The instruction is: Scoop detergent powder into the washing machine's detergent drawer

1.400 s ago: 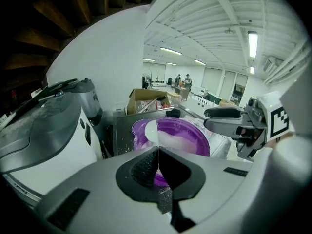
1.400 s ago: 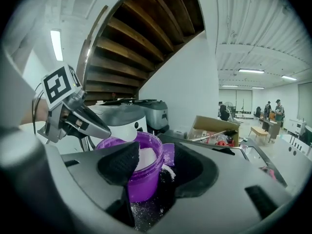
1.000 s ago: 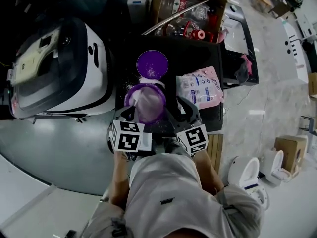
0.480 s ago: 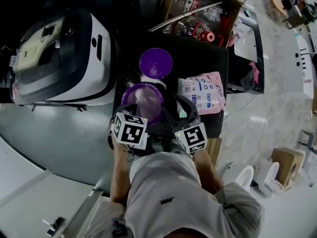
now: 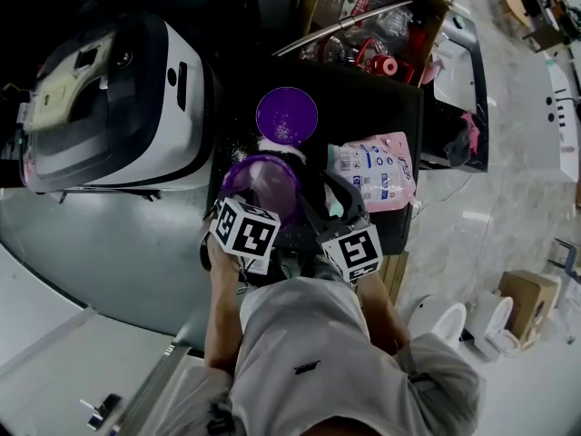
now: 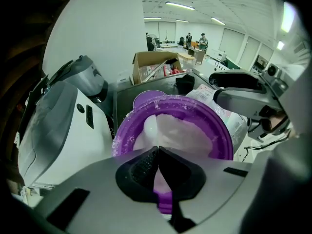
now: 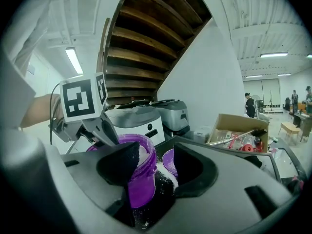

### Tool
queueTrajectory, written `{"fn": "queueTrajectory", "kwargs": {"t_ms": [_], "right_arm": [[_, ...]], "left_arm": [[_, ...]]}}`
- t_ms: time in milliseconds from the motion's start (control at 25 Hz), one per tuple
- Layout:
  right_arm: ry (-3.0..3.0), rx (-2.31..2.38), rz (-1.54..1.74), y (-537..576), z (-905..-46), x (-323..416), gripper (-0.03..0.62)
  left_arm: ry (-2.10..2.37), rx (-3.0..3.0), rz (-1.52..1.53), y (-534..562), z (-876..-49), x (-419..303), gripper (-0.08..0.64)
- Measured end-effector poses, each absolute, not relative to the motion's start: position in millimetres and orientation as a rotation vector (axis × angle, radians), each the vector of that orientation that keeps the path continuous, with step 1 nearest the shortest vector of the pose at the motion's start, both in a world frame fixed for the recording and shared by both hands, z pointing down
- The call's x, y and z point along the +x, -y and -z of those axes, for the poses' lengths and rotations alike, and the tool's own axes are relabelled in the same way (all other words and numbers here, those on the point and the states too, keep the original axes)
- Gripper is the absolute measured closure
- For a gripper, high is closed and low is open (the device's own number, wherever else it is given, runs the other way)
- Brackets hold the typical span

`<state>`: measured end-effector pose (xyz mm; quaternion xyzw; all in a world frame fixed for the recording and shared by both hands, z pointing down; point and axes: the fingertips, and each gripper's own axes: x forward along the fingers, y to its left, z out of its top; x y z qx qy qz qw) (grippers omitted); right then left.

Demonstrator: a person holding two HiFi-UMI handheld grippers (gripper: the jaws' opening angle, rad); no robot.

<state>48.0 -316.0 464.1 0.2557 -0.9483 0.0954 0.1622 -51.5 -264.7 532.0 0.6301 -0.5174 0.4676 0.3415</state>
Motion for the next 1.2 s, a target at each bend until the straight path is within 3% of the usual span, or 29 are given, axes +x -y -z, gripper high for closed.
{"fn": "queueTrajectory", "kwargs": {"t_ms": [560, 1200], "right_arm": [[2.685, 0.786, -0.310, 328.4, -464.2, 59.9, 0.373], [2.682, 0.835, -0.314, 328.8, -460.9, 70.5, 0.376]], "left_arm": [[1.091, 1.727, -1.284, 269.1, -538.6, -14.6, 0.545], [0.882, 1.851, -1.145, 250.7, -523.6, 22.3, 0.545]]}}
